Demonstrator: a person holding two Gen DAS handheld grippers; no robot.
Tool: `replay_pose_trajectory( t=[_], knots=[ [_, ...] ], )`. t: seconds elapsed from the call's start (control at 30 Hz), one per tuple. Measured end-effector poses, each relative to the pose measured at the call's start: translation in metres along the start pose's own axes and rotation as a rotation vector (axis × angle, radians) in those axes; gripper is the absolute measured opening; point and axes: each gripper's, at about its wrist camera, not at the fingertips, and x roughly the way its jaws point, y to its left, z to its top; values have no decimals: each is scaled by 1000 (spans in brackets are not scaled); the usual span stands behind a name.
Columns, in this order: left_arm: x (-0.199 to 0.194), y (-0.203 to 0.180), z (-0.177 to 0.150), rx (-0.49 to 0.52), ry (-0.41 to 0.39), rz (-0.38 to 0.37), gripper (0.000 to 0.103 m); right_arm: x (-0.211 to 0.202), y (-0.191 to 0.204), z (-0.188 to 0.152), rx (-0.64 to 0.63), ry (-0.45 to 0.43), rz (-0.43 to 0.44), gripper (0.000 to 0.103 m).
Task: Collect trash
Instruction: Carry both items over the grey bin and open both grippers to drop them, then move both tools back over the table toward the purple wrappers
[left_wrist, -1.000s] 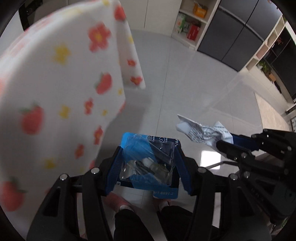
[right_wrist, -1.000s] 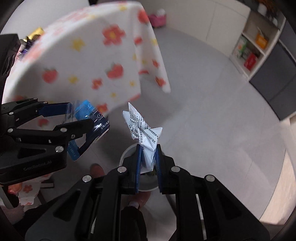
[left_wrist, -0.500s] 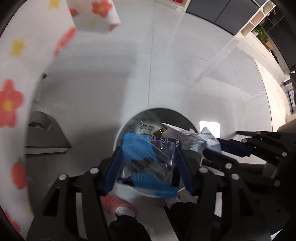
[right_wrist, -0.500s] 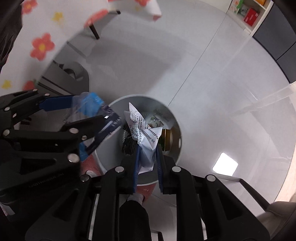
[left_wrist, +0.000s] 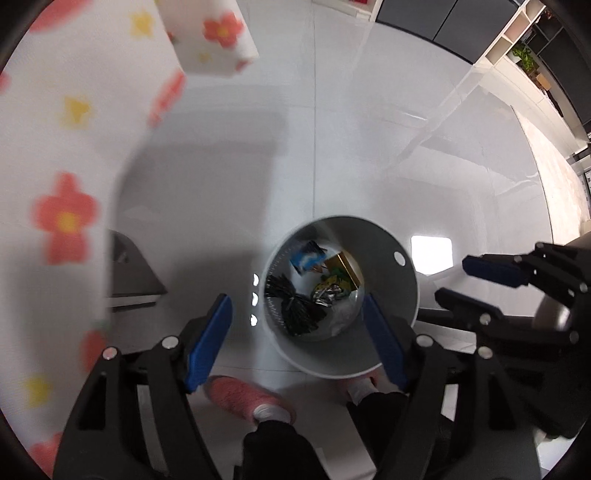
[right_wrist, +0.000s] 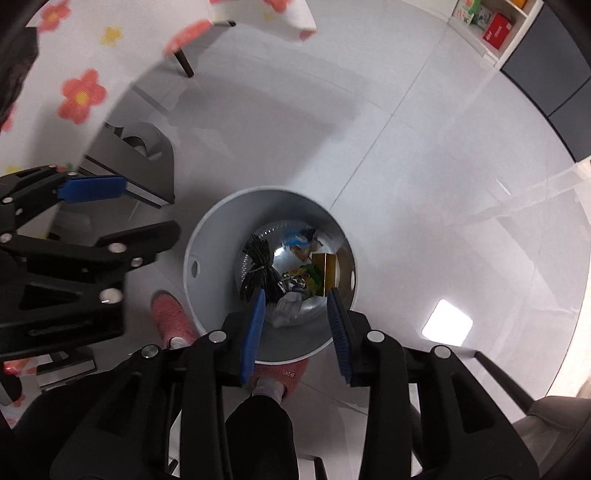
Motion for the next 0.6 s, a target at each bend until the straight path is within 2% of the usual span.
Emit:
replay_pose_trajectory(
  t=[0.13, 0.33, 0.47, 0.6],
  knots=[
    [-70, 12, 1, -26, -61, 24, 73, -63, 12, 20, -55, -58, 15, 34],
    [-193, 40, 2, -159, -188, 21, 73, -182, 42, 63, -180, -198, 60, 34],
    [-269, 61, 2, -238, -280, 49, 73, -251, 76, 97, -267, -288, 108, 34],
    [-337, 97, -5, -329, -380, 114, 73, -302, 126, 123, -369, -359, 152, 34]
  ],
)
